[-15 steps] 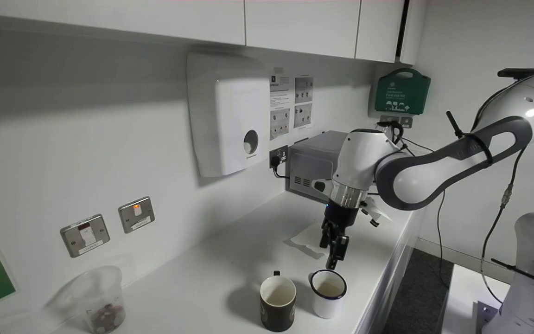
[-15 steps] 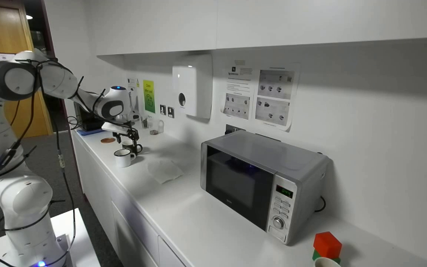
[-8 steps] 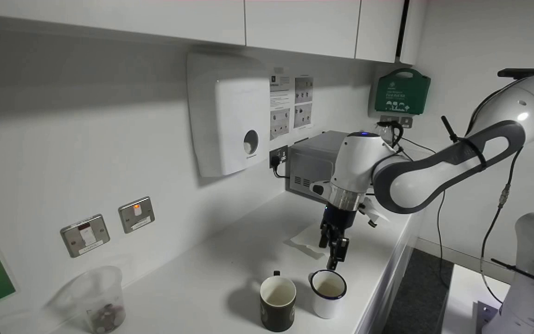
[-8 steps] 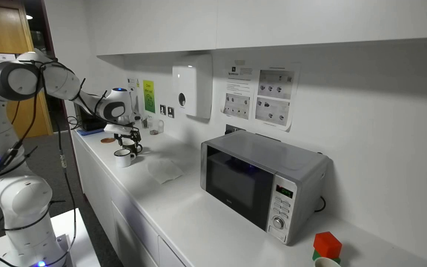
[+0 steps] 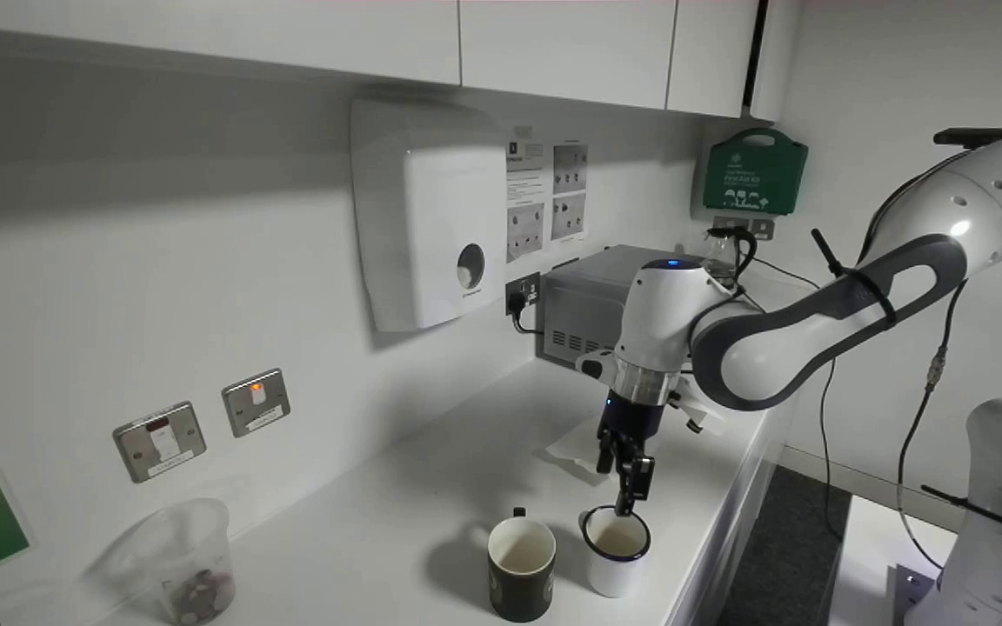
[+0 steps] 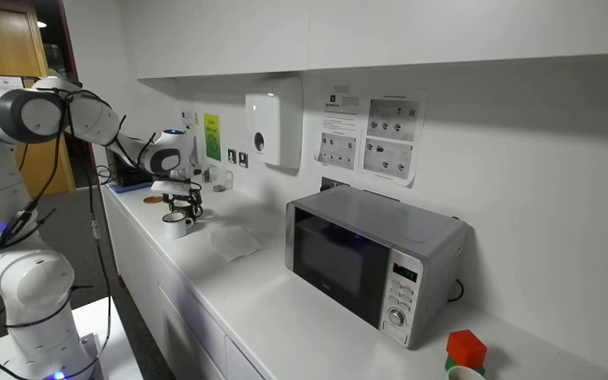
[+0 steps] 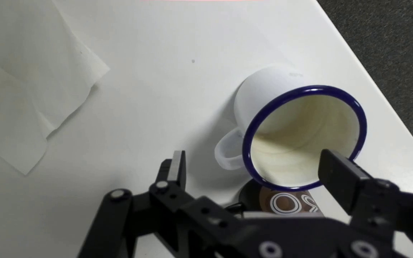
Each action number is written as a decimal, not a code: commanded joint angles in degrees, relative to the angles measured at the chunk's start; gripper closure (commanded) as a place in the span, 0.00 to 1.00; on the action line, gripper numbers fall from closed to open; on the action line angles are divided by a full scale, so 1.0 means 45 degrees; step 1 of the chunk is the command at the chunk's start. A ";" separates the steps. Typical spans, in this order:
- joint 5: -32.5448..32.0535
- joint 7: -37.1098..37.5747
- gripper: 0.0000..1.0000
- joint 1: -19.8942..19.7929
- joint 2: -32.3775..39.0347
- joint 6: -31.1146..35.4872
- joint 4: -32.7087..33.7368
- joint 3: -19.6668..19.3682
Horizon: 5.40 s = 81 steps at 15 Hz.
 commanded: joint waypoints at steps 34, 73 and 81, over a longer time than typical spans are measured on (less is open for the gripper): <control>-0.0004 -0.0497 0.98 -0.0676 0.1828 -0.0519 0.1313 0.0438; 0.1241 -0.0181 0.98 -0.3007 0.0758 -0.0558 0.1485 -0.1983; 0.1248 -0.0042 0.98 -0.3434 0.1419 -0.0369 0.1519 -0.2112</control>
